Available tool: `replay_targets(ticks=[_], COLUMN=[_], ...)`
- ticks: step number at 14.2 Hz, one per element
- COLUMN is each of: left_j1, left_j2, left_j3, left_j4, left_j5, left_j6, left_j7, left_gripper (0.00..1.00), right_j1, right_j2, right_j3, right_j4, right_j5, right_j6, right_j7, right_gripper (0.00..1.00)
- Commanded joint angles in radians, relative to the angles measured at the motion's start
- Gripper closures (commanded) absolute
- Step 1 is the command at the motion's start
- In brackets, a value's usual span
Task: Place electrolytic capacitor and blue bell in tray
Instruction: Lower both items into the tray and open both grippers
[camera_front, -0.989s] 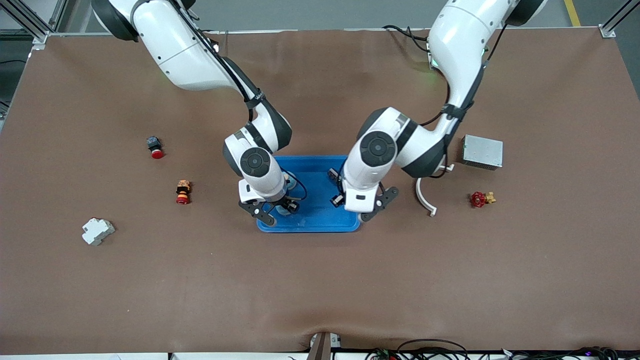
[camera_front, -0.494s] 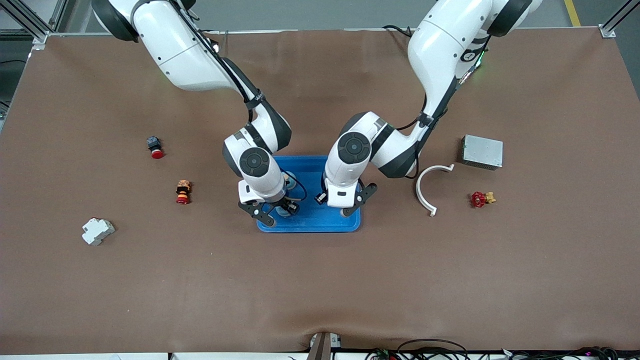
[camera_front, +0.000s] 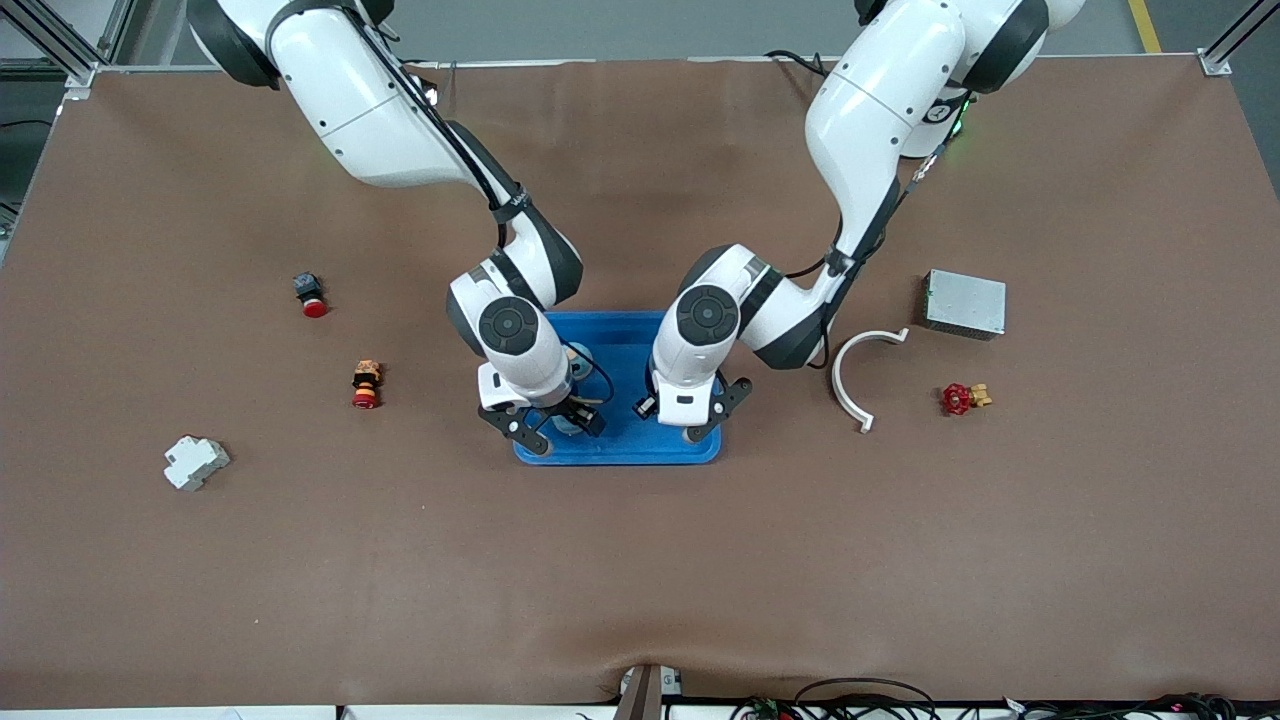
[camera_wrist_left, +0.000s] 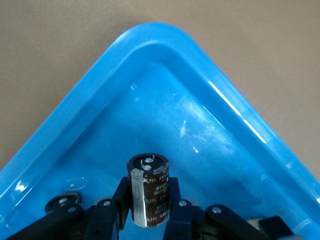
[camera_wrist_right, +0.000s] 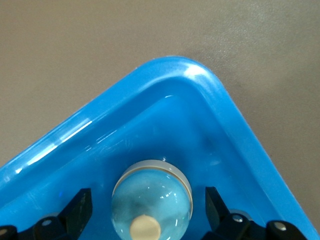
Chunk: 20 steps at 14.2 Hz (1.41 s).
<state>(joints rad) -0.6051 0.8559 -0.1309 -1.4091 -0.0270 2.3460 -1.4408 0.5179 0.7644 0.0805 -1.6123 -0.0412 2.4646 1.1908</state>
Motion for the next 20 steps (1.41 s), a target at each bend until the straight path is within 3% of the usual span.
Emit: replay_targets(ticks=[1,9,13,16,20], left_j1=[-0.041,-0.045,-0.045,-0.045,-0.045], left_j2=[0.035,0.049,0.046,0.040,0.006], left_j3=[0.043,0.054,0.054,0.054,0.060], left_j4=[0.029,0.029,0.029,0.029,0.029], left_j5=[-0.004,-0.004,-0.004,-0.004,-0.004], left_j6=[0.035,0.056,0.058,0.058,0.052], left_j7=[0.002,0.002,0.002,0.002,-0.010], left_gripper=[0.90,0.83,0.53,0.00,0.00], right_j1=[0.002,-0.068,-0.156,-0.229,-0.358], right_j2=[-0.008,-0.108,-0.187,-0.246,-0.312], right_j3=[0.002,0.009,0.009,0.004,0.002], right_j4=[0.008,0.012,0.012,0.011,-0.001], right_j5=[-0.019,-0.009,-0.006,-0.015,-0.019], right_j6=[-0.015,-0.180,-0.289,-0.372,-0.414], right_j7=[0.017,-0.152,-0.345,-0.517,-0.747], right_gripper=[0.00,0.00,0.00,0.00,0.00])
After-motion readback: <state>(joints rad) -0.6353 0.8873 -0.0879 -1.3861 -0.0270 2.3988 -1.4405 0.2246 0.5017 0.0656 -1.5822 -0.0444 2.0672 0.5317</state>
